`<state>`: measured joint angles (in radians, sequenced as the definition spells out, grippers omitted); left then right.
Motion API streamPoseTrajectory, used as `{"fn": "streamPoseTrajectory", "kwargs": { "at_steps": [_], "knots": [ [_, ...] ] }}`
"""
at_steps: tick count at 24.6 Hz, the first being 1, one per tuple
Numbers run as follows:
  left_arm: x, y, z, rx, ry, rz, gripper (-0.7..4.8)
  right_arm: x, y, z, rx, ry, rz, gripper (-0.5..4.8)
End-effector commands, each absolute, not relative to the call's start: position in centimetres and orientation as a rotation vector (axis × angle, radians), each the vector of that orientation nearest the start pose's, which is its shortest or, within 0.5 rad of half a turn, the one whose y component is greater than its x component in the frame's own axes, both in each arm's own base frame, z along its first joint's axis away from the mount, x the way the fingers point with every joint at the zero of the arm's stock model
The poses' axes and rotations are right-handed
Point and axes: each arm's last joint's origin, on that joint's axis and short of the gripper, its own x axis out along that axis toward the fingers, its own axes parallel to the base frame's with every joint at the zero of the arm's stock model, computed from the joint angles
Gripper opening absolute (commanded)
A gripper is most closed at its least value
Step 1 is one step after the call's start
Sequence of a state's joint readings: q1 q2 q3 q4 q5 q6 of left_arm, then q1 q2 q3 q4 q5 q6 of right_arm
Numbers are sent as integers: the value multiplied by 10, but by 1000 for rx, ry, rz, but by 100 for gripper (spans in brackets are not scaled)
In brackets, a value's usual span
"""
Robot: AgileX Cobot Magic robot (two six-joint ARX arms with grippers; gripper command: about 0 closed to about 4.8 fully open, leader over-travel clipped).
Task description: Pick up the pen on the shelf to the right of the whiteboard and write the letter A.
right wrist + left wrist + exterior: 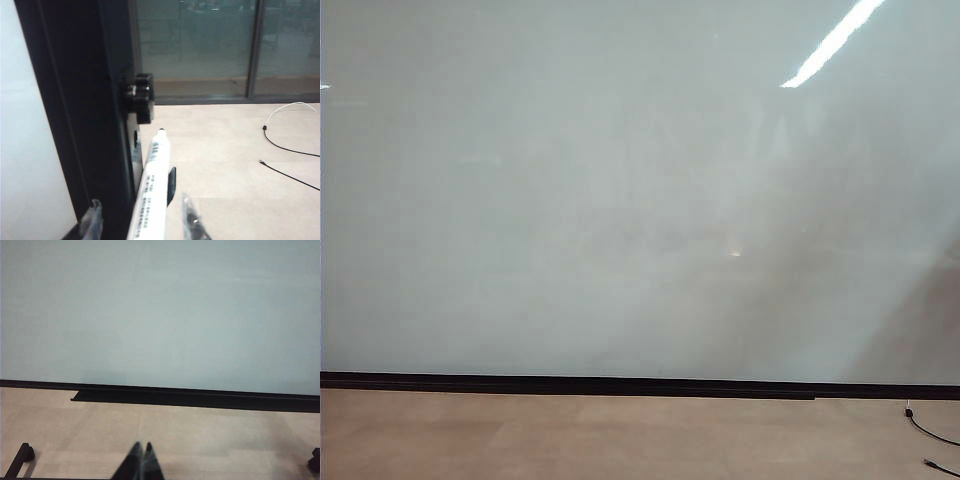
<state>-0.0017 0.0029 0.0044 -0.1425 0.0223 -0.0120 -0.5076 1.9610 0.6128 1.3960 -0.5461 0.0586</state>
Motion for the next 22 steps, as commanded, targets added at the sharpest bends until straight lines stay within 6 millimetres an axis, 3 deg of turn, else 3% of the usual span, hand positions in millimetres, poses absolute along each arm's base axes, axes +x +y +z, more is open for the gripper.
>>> {"fn": "streamPoseTrajectory", "kwargs": {
  "at_steps": [1,11,13,15,16,22],
  "knots": [
    [97,-1,153,-9,131,-24,-5,292,-145,130,22,-64,48,206],
    [97,-1,153,-9,131,-24,-4,293,-146,131,19,-68,48,206],
    [97,-1,153,-9,131,-24,-4,293,-145,131,19,-68,49,157],
    [97,-1,153,-9,131,-24,-5,293,-145,131,19,-67,60,28],
    [97,-1,153,-9,131,-24,-4,293,-145,131,18,-67,71,-5],
    [97,-1,153,-9,131,-24,-5,292,-143,134,29,-72,66,-5]
  ]
}}
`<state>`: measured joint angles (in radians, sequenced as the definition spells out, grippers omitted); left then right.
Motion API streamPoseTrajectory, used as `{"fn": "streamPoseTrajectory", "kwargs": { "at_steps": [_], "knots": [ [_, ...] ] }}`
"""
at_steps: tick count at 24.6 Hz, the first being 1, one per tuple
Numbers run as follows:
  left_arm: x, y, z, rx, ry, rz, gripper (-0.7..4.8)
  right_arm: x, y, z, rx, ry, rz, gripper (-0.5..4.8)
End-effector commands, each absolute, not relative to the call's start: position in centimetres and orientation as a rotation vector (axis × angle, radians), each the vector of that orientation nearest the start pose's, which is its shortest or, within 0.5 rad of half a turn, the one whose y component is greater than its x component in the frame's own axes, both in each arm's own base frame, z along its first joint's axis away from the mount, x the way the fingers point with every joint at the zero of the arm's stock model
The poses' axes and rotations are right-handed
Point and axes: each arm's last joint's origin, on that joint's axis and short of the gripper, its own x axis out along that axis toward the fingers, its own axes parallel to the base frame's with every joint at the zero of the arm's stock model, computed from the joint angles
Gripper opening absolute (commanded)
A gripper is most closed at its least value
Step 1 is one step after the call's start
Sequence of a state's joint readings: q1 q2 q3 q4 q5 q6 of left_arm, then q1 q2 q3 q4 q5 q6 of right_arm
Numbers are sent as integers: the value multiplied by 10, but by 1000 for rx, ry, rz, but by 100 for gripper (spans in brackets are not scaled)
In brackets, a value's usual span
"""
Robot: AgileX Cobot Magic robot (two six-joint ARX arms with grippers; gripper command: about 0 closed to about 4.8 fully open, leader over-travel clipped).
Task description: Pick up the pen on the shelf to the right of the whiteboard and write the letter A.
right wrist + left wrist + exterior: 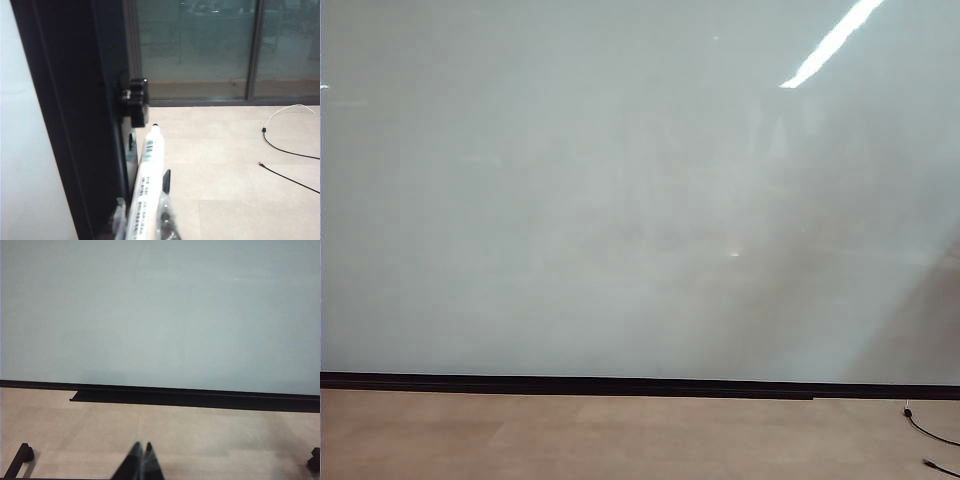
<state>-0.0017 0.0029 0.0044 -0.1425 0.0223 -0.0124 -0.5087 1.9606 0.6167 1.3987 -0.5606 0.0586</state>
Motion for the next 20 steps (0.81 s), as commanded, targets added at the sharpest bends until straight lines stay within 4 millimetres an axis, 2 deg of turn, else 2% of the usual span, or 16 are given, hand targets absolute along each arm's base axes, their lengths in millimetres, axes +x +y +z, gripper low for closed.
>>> {"fn": "streamPoseTrajectory", "kwargs": {
  "at_steps": [1,7,9,12,15,20],
  "knots": [
    [97,-1,153,-9,131,-24,-4,290,-142,140,21,-89,35,-5],
    [97,-1,153,-9,131,-24,-5,289,-143,150,34,-120,-25,-5],
    [97,-1,153,-10,131,-24,-4,286,-145,147,67,-114,-148,-5],
    [97,-1,153,-9,131,-24,-5,270,-139,146,84,-115,-369,-5],
    [97,-1,153,-9,131,-23,-4,259,-125,153,107,-135,-425,-5],
    [97,-1,153,-9,131,-24,-4,236,-73,172,217,-221,-394,-5]
  ]
}}
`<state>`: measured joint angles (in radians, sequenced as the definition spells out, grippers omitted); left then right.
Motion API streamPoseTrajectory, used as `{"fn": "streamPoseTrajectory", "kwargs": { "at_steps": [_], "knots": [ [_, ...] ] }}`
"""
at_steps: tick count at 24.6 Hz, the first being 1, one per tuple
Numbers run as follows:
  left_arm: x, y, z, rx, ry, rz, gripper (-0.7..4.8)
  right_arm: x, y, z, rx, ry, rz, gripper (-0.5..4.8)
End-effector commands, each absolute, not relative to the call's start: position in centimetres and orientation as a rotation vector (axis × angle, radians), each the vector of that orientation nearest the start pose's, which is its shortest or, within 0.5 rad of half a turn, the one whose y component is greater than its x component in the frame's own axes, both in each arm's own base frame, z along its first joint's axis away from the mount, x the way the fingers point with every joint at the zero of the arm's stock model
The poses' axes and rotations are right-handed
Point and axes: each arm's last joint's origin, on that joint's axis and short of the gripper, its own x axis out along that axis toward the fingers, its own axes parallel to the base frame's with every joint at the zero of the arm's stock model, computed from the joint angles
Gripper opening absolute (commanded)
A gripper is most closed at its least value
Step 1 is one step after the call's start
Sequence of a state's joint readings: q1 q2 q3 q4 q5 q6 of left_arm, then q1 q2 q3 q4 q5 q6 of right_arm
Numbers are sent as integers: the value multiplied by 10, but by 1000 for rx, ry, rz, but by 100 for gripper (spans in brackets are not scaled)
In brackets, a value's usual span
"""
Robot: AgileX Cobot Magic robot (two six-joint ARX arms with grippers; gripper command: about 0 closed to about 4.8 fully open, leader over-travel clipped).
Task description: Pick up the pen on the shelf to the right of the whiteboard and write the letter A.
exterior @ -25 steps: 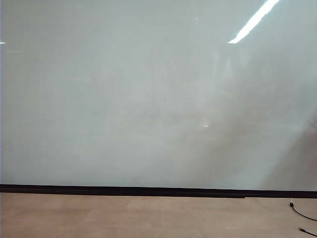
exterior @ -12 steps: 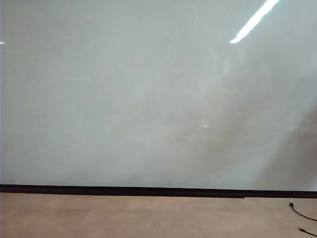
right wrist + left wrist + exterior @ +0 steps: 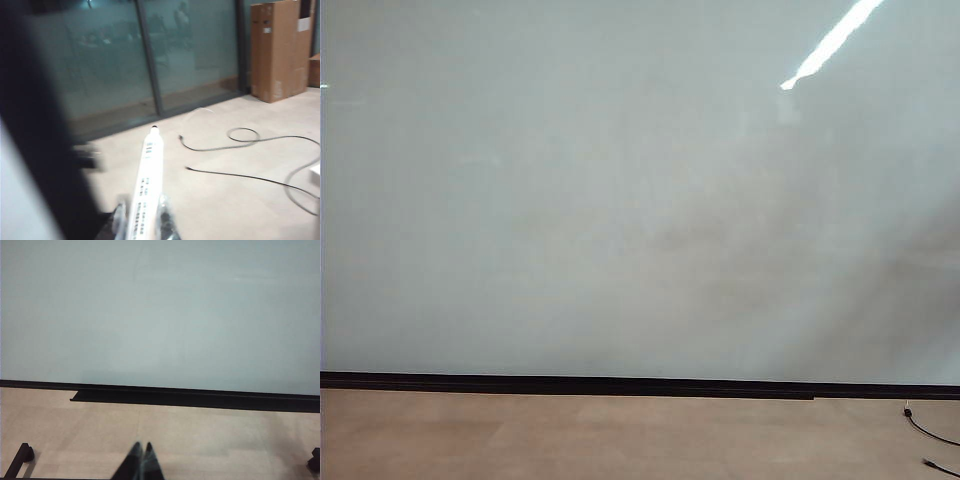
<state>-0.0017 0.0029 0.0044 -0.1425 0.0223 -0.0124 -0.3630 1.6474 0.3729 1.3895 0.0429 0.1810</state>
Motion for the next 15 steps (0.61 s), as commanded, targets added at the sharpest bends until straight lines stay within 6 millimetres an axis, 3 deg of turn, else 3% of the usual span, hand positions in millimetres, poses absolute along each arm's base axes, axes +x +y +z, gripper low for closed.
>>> {"fn": "streamPoseTrajectory", "kwargs": {
  "at_steps": [1,3,10,15],
  "knots": [
    [97,-1,153,-9,131,-24,-4,225,-53,179,228,-242,-346,-5],
    [97,-1,152,-9,132,-22,-4,205,-11,194,222,-229,-192,-5],
    [97,-1,153,-9,130,-26,-4,176,54,221,94,-143,31,-5],
    [97,-1,153,-9,131,-24,-5,173,98,236,-10,-98,248,-5]
  ]
}}
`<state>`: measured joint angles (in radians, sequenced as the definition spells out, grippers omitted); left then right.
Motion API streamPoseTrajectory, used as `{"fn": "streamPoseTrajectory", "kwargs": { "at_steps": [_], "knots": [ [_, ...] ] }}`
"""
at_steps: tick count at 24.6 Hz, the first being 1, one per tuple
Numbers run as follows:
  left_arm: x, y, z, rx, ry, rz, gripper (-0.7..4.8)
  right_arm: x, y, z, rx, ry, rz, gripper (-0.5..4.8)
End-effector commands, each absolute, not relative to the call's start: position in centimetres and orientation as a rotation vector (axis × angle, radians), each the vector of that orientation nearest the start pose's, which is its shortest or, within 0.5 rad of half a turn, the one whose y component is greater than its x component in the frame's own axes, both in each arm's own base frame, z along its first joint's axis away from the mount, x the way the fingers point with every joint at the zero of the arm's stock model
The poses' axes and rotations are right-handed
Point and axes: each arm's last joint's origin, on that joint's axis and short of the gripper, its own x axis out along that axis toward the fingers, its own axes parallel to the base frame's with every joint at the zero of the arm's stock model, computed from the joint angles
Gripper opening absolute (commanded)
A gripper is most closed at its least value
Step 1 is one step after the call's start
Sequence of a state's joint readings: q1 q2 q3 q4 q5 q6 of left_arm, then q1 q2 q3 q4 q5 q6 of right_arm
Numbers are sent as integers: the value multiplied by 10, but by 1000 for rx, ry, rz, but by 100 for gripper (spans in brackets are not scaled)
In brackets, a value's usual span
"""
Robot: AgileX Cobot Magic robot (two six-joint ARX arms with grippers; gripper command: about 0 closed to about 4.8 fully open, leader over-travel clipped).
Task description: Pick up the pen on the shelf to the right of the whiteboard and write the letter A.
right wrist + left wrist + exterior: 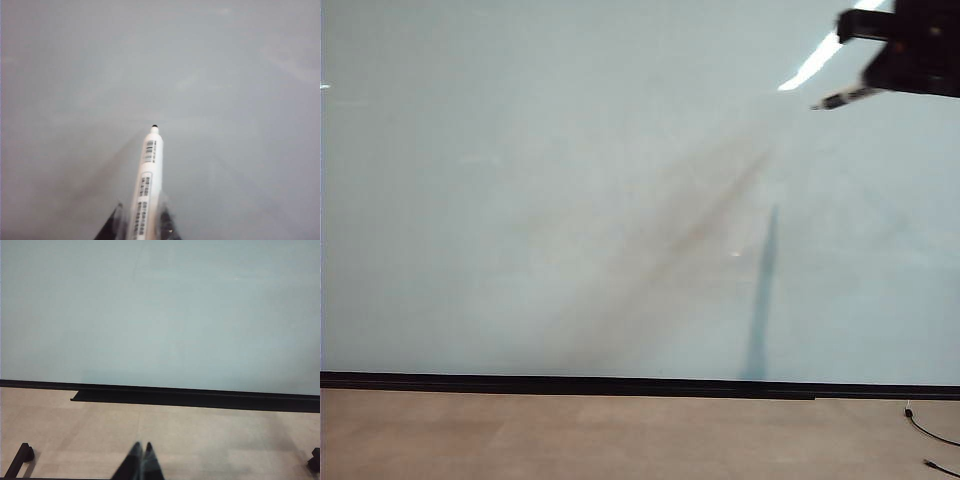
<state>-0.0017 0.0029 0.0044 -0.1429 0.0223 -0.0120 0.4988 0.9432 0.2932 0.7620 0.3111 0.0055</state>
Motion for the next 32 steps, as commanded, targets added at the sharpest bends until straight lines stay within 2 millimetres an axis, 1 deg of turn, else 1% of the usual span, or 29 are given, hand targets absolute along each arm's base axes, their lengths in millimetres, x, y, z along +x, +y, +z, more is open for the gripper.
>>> {"fn": "streamPoseTrajectory", "kwargs": {
  "at_steps": [1,4,5,7,9,11,15,19,26,32],
  "knots": [
    [97,-1,153,-9,131,-26,-4,174,113,243,-68,-91,302,-5],
    [97,-1,153,-9,131,-24,-5,185,134,256,-186,-59,414,-5],
    [97,-1,153,-10,131,-25,-4,193,144,261,-242,-35,465,-5],
    [97,-1,153,-9,131,-24,-5,203,157,268,-321,8,510,-5],
    [97,-1,153,-9,131,-24,-5,208,164,271,-367,40,525,-5],
    [97,-1,153,-10,131,-25,-5,217,178,275,-458,92,582,-5],
    [97,-1,153,-9,131,-25,-4,222,190,283,-556,88,620,-5],
    [97,-1,153,-9,132,-24,-4,230,198,292,-620,96,618,-5],
    [97,-1,153,-9,131,-24,-4,245,210,301,-665,122,601,-5],
    [97,-1,153,-9,131,-24,-5,253,217,301,-689,165,609,-5]
  ]
}}
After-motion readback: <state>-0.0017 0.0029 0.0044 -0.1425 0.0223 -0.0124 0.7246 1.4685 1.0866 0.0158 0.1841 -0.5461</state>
